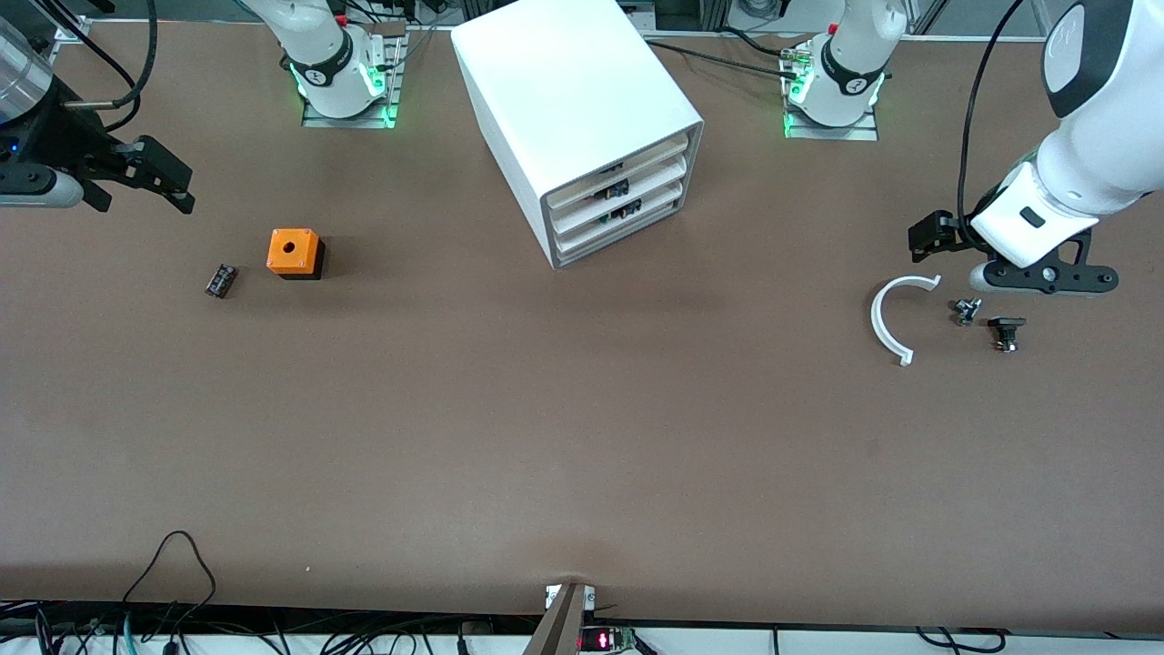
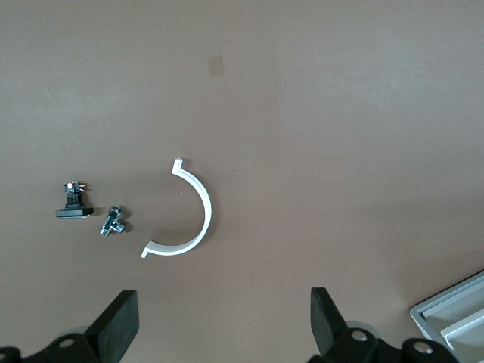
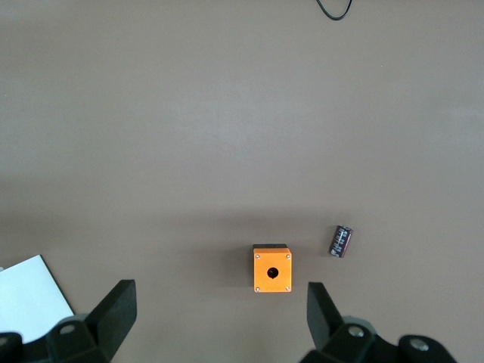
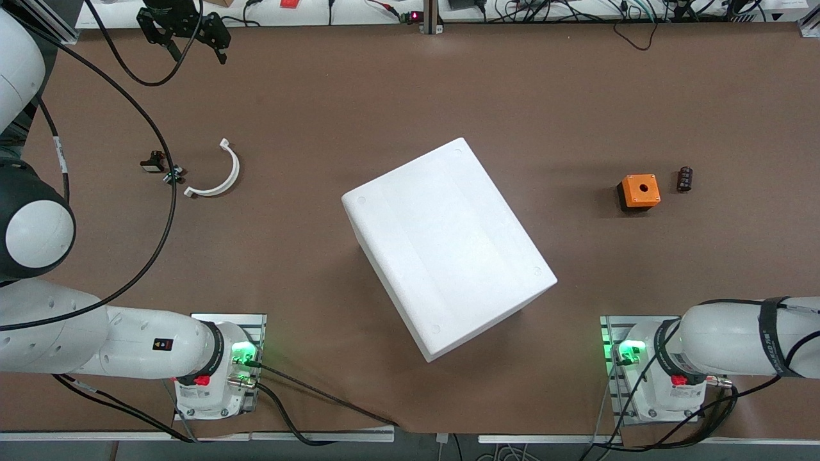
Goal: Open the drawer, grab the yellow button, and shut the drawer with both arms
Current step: 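Move the left gripper toward the drawer handle while the right gripper approaches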
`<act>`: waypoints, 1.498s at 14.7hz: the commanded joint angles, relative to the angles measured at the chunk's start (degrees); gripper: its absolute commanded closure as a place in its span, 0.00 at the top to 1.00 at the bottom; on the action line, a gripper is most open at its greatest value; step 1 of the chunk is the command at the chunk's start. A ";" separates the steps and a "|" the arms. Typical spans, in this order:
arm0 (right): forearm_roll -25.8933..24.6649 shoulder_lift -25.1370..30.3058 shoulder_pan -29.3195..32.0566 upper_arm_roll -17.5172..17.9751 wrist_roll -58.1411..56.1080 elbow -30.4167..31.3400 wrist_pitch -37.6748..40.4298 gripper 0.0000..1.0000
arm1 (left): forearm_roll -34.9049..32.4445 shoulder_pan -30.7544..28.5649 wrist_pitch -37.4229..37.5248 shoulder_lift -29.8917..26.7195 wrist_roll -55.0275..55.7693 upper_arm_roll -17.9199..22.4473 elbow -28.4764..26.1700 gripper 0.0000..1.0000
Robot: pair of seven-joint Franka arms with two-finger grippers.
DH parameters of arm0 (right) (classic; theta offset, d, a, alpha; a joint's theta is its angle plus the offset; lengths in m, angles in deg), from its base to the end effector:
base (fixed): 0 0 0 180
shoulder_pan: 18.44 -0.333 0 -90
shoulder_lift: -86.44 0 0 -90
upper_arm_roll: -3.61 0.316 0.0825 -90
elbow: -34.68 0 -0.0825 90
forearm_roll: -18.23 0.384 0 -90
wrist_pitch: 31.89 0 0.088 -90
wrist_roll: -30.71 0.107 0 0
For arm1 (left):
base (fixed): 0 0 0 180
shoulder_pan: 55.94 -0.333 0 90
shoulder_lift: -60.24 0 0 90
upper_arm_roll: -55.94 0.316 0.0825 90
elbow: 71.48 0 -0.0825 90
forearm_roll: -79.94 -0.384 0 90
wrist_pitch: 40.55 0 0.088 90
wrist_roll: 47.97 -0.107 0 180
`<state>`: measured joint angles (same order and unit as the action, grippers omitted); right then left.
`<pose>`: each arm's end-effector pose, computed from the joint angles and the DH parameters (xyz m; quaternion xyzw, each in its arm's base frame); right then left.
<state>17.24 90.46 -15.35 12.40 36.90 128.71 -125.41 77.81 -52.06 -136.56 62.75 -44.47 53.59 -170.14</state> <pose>0.5360 0.0548 0.6346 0.9994 -0.0040 0.0315 0.0108 0.5641 -0.0576 0.5372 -0.9985 0.0266 0.0433 0.0212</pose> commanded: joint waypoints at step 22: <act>0.12 -9.54 -1.33 1.66 0.49 -1.39 2.55 1.00 | 31.27 -0.37 14.62 6.17 -7.68 0.15 0.93 1.00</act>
<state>17.26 82.65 -16.20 14.02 36.86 128.72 -123.18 103.12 -52.11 -123.47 65.25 -47.04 53.52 -170.25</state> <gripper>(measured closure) 0.000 0.000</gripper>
